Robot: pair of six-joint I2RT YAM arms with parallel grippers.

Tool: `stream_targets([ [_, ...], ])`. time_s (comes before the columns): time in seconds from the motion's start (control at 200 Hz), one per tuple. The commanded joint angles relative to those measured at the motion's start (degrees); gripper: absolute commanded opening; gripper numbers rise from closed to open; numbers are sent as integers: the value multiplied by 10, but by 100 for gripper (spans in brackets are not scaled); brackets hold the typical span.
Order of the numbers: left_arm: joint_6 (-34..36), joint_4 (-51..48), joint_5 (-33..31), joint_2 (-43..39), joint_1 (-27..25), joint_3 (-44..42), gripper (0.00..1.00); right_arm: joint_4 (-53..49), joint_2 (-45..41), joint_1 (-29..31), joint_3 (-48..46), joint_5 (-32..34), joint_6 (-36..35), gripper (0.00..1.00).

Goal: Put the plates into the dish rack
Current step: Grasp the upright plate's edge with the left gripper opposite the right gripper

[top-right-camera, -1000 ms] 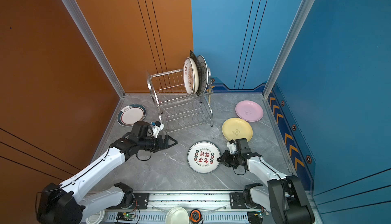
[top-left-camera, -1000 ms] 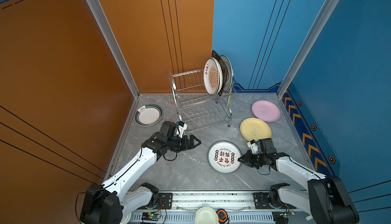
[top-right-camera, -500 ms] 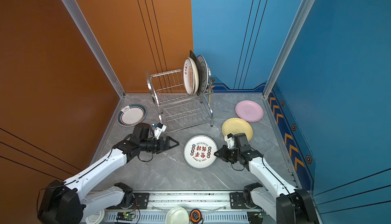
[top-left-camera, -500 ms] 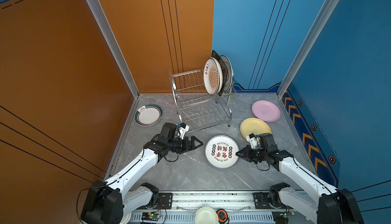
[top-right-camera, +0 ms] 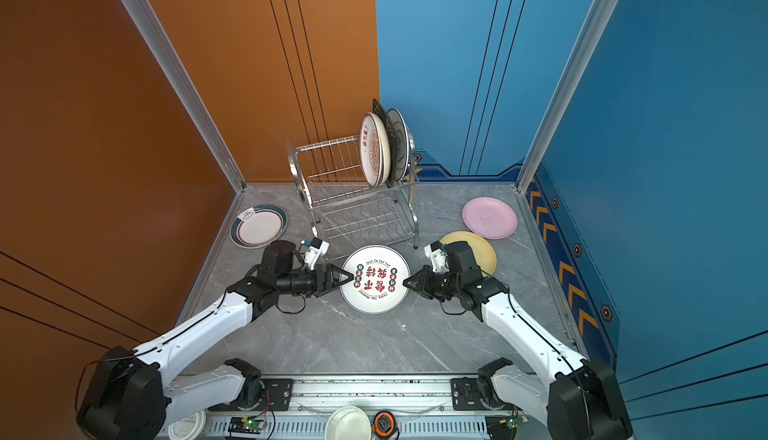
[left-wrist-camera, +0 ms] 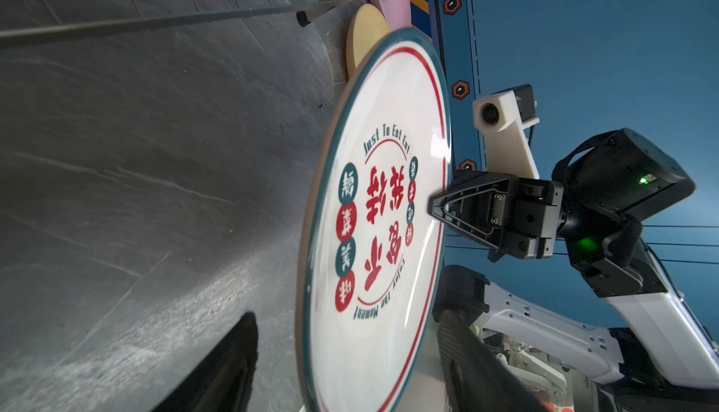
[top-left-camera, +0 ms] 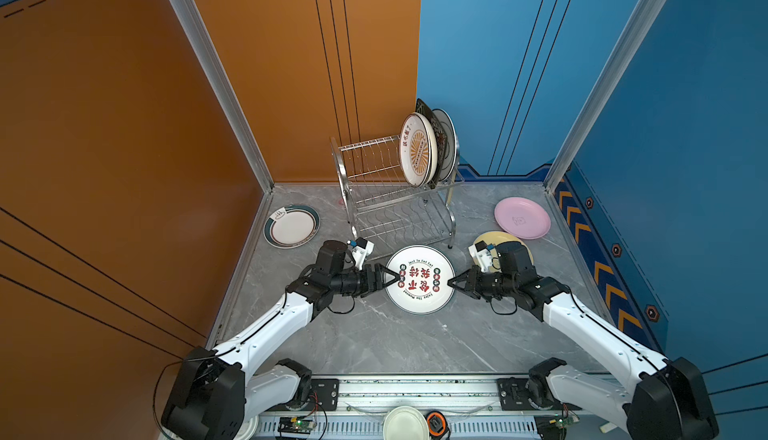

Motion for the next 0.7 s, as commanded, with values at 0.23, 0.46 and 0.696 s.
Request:
stream_targets([
  [0.23, -32, 64, 14, -4, 4, -8, 40, 66, 40, 30, 51, -37, 18, 0],
  [0.46, -40, 68, 9, -9, 6, -14, 19, 77, 51, 34, 67, -55, 18, 0],
  [0.696, -60, 86, 17, -18, 11, -19, 0, 106, 53, 37, 68, -77, 21, 20],
])
